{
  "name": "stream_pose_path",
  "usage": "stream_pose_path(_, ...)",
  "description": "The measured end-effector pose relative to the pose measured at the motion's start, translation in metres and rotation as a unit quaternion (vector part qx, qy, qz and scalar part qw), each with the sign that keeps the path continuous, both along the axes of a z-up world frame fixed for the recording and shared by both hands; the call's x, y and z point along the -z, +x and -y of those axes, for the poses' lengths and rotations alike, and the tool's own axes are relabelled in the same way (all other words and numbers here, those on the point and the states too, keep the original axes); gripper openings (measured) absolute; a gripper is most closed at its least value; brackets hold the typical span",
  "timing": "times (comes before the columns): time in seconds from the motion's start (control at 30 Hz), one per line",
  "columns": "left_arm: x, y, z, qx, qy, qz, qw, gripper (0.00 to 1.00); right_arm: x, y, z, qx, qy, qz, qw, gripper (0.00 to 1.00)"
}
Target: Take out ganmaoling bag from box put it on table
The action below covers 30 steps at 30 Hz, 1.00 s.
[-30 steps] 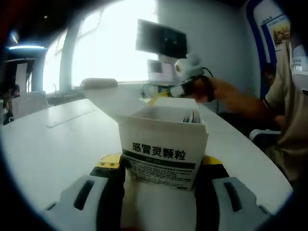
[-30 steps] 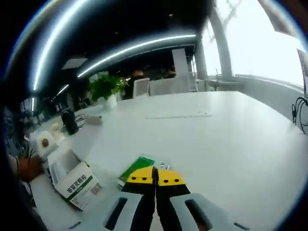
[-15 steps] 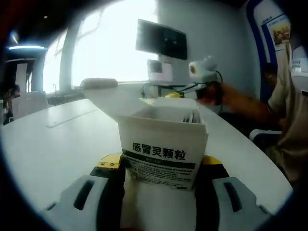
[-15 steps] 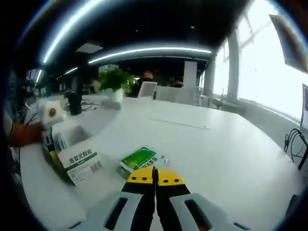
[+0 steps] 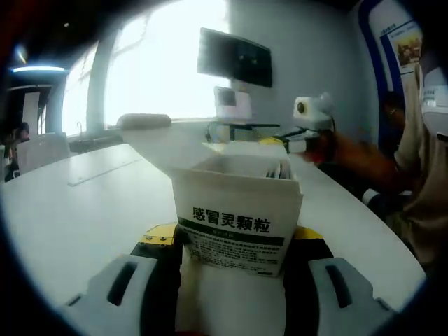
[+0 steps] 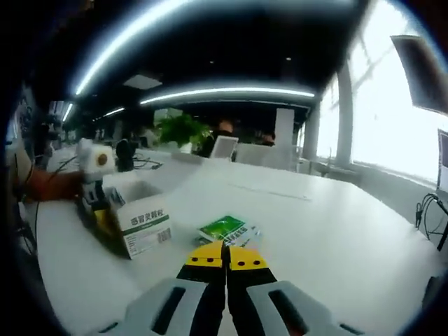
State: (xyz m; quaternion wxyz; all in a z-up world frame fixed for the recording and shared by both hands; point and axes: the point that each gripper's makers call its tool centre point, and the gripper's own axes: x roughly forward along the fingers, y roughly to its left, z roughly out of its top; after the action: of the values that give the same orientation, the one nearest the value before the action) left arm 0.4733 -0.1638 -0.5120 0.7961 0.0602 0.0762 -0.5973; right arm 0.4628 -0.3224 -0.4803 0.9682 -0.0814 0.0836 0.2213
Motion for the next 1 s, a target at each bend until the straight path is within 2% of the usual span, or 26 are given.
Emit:
stream_pose_path(0.2, 0.0, -0.001, 0.0, 0.0, 0.0, 0.0, 1.0, 0.5, 0.009, -0.007, -0.007, -0.014, -0.003, 0.003, 0.9999, 0.0)
stream_pose_path(0.5, 0.0, -0.001, 0.0, 0.0, 0.0, 0.001, 1.0, 0.5, 0.016, -0.016, -0.015, -0.034, 0.022, 0.014, 0.9991, 0.0)
stream_pose_path(0.57, 0.0, -0.001, 0.0, 0.0, 0.001, 0.001, 1.0, 0.5, 0.019, -0.019, -0.018, -0.044, 0.009, 0.014, 0.9989, 0.0)
stream_pose_path(0.87, 0.001, -0.001, 0.0, 0.0, 0.002, 0.001, 1.0, 0.5, 0.017, -0.022, -0.019, -0.054, 0.019, 0.024, 0.9981, 0.0)
stream_pose_path(1.0, 0.001, -0.001, 0.0, 0.0, 0.002, 0.001, 1.0, 0.5, 0.017, -0.022, -0.019, -0.053, 0.01, 0.031, 0.9981, 0.0)
